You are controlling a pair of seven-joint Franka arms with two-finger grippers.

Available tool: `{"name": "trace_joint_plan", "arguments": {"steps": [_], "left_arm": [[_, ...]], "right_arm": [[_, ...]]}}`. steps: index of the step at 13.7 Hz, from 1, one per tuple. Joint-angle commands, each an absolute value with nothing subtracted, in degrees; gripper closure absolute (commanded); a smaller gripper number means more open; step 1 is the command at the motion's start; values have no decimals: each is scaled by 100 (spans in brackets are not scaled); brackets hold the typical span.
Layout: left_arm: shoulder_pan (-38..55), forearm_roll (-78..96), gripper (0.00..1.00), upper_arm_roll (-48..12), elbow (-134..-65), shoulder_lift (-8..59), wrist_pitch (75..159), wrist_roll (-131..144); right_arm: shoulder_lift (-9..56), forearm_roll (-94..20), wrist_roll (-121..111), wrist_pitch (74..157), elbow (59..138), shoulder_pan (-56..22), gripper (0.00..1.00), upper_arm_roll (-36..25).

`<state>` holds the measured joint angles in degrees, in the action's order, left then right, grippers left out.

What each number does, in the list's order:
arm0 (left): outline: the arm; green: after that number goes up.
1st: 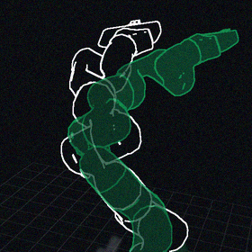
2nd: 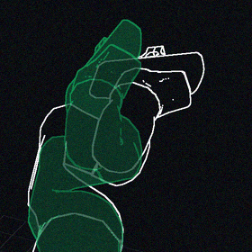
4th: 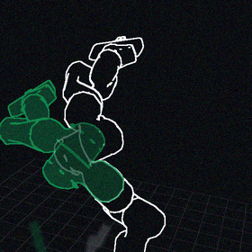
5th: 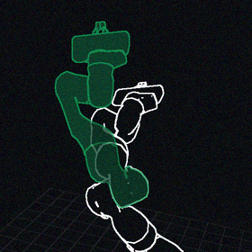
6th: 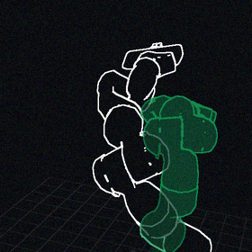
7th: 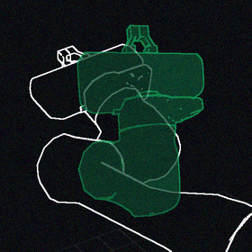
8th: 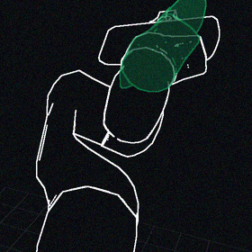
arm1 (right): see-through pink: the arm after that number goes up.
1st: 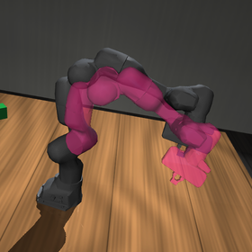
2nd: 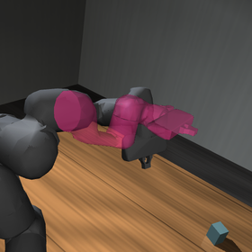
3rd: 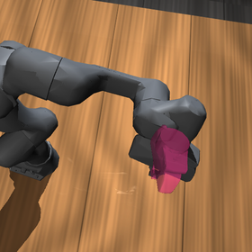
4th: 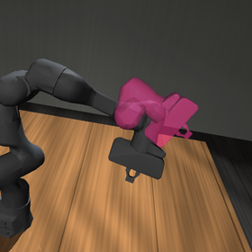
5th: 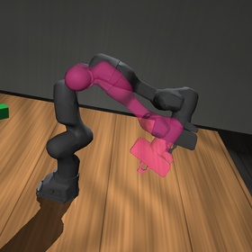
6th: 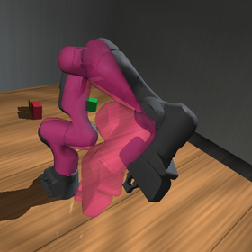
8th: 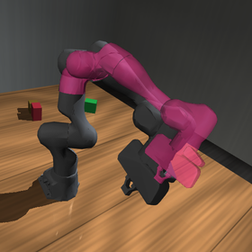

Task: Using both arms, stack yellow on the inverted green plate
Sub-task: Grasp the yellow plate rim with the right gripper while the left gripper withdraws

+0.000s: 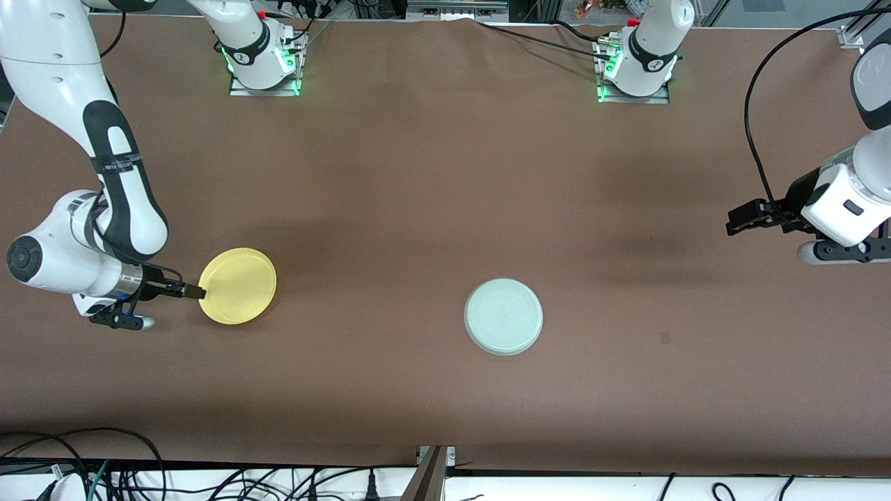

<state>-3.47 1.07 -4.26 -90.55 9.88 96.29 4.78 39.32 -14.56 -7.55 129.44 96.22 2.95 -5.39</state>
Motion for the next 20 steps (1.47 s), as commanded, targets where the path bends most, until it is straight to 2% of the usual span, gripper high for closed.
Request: {"name": "trace_joint_plan", "arguments": {"steps": [1,2,5,8,12,14,17,20], "left_arm": [[-369,158,0,-430,-9158,1002,9703,404],[-360,150,0,-439,-9141,1002,9712,404],[-378,149,0,-448,-9062,1055,9712,396],[-387,149,0,-413,-8930,1125,9712,387],[-527,167,0,-404,-8930,1187,9721,-18],[-519,167,0,-413,-8921,1187,9721,17],[-510,202,0,-413,-8903,1195,9721,88],[-483,176,0,-422,-8903,1195,9721,88]], "right_arm": [[3990,-1573,-791,12938,9571,325,87,-475],[3990,-1573,-791,12938,9615,334,100,-475],[4008,-1565,-800,12850,9580,308,100,-422],[3886,-1565,-782,12622,9475,308,100,-116],[3831,-1573,-48,12621,9054,255,100,1008],[4059,-1547,935,12665,8590,-251,100,1291],[4481,-1538,1870,12787,7938,-1210,100,1283],[4991,-1547,1968,13891,7682,-1966,100,1292]]}}
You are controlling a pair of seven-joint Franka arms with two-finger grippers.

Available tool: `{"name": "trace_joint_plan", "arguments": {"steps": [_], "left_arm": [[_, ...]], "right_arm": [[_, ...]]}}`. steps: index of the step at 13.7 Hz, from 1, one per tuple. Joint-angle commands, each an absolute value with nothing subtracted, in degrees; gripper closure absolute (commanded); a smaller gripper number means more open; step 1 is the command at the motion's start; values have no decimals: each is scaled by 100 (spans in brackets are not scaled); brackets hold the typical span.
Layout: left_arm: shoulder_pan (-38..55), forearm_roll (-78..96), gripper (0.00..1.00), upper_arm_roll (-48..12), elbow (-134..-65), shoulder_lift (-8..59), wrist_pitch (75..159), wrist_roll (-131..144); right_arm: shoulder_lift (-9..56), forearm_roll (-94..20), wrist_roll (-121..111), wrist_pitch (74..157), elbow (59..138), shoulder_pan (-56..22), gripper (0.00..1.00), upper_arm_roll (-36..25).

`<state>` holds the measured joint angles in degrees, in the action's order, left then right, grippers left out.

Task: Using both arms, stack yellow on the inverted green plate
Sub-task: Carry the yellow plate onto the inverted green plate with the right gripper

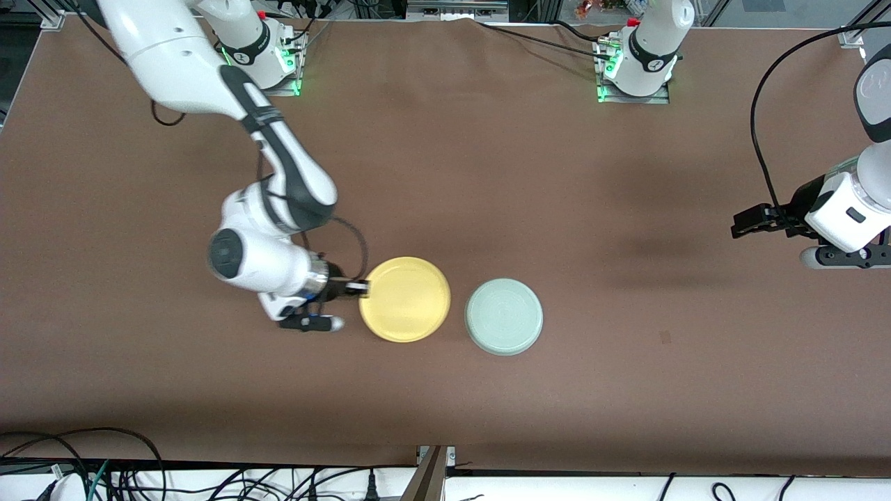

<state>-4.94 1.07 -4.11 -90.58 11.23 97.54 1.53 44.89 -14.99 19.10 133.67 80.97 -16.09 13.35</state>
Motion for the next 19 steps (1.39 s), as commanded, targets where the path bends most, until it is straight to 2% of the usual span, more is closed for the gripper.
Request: {"name": "trace_joint_plan", "arguments": {"steps": [1,2,6,11,17,18,19], "left_arm": [[-483,176,0,-413,-8903,1195,9721,88],[-483,176,0,-413,-8903,1195,9721,88],[-510,176,0,-413,-8903,1195,9721,79],[-475,167,0,-422,-8903,1195,9721,88],[-501,167,0,-422,-8903,1195,9712,79],[-501,167,0,-422,-8903,1195,9712,79],[-501,167,0,-422,-8903,1195,9712,79]], "right_arm": [[5131,-1556,2082,14365,7603,-2212,100,1301],[5298,-1564,2388,14579,7446,-2354,100,1309],[5931,-1564,3611,14590,6479,-2917,100,1389],[6292,-1564,3866,14660,6127,-2988,100,1389],[6363,-1547,3937,14669,6100,-2962,100,1371],[6355,-1547,3955,14669,6100,-2962,90,1371],[6337,-1547,4033,14669,6108,-2997,8,1371]]}}
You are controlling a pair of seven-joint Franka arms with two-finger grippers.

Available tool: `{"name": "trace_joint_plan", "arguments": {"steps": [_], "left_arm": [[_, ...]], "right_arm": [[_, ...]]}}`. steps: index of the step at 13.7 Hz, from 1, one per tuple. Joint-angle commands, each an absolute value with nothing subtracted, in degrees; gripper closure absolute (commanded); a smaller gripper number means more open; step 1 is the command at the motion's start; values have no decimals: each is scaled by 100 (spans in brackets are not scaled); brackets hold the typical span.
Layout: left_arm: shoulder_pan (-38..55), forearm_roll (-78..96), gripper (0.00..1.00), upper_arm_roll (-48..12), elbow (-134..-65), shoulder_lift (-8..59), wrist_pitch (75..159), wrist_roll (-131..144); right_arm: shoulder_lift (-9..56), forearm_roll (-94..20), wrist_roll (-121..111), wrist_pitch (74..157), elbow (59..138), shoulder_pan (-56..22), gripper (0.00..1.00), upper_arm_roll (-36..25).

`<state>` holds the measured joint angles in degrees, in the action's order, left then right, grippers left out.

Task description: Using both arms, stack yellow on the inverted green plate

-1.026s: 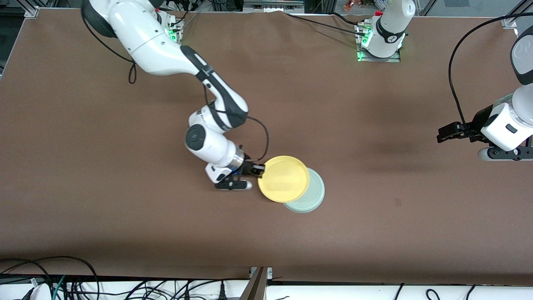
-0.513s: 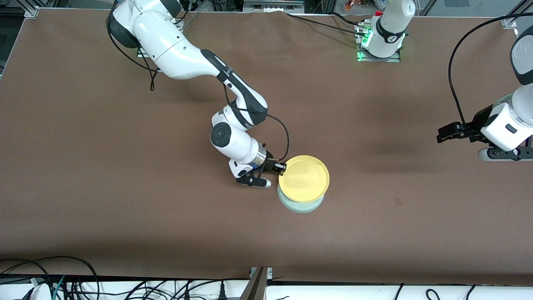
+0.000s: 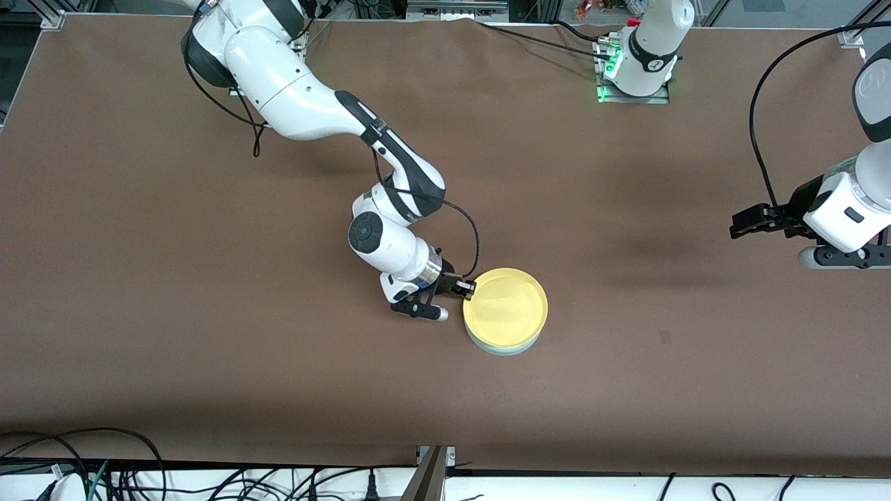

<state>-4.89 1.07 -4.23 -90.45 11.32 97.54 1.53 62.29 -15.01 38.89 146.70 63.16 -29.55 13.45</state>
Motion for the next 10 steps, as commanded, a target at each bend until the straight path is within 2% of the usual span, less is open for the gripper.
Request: {"name": "trace_joint_plan", "arguments": {"steps": [1,5,7,10], "left_arm": [[-501,167,0,-422,-8903,1195,9712,79],[-510,167,0,-422,-8903,1195,9712,79],[-510,167,0,-422,-8903,1195,9712,79],[-483,167,0,-422,-8903,1195,9712,88]], "right_arm": [[6328,-1547,4034,14660,6100,-2988,0,1371],[5925,-1346,4034,14144,6126,-2962,0,1310],[5460,-794,3982,13346,6126,-2944,0,995],[4897,-659,3964,12097,6126,-2708,0,905]]}}
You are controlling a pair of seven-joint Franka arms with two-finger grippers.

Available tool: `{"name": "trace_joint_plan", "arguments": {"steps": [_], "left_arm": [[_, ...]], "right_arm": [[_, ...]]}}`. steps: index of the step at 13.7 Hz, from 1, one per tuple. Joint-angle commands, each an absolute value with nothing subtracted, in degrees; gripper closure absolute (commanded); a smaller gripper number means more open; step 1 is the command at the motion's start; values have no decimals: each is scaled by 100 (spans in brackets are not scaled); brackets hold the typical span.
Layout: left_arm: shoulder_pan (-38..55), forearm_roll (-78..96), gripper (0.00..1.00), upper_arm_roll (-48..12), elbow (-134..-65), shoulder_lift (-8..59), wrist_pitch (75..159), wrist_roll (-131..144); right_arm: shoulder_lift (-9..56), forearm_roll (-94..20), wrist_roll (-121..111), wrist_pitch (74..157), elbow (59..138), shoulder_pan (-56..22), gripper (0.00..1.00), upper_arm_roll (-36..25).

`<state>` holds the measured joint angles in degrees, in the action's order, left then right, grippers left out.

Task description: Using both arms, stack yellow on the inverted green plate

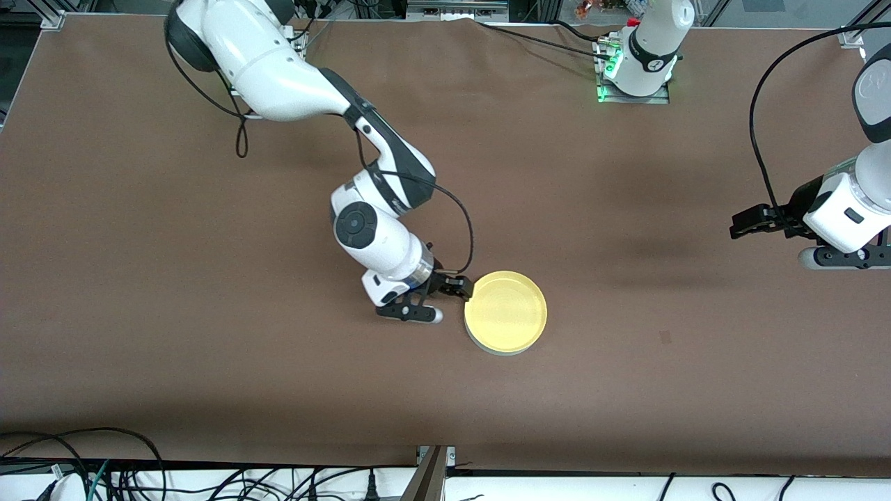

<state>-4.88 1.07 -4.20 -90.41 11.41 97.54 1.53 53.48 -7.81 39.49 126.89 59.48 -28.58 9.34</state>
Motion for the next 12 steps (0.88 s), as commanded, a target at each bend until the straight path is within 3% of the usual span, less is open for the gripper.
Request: {"name": "trace_joint_plan", "arguments": {"steps": [1,6,12], "left_arm": [[-483,167,0,-422,-8903,1195,9712,88],[-448,150,0,-422,-8886,1195,9721,88],[-448,141,0,-422,-8631,1301,9712,62]], "right_arm": [[4739,-633,3955,11885,6143,-2655,0,870],[4044,-650,2843,10006,6196,-2558,0,-506],[3490,-686,144,8370,6196,-2268,0,-2177]]}}
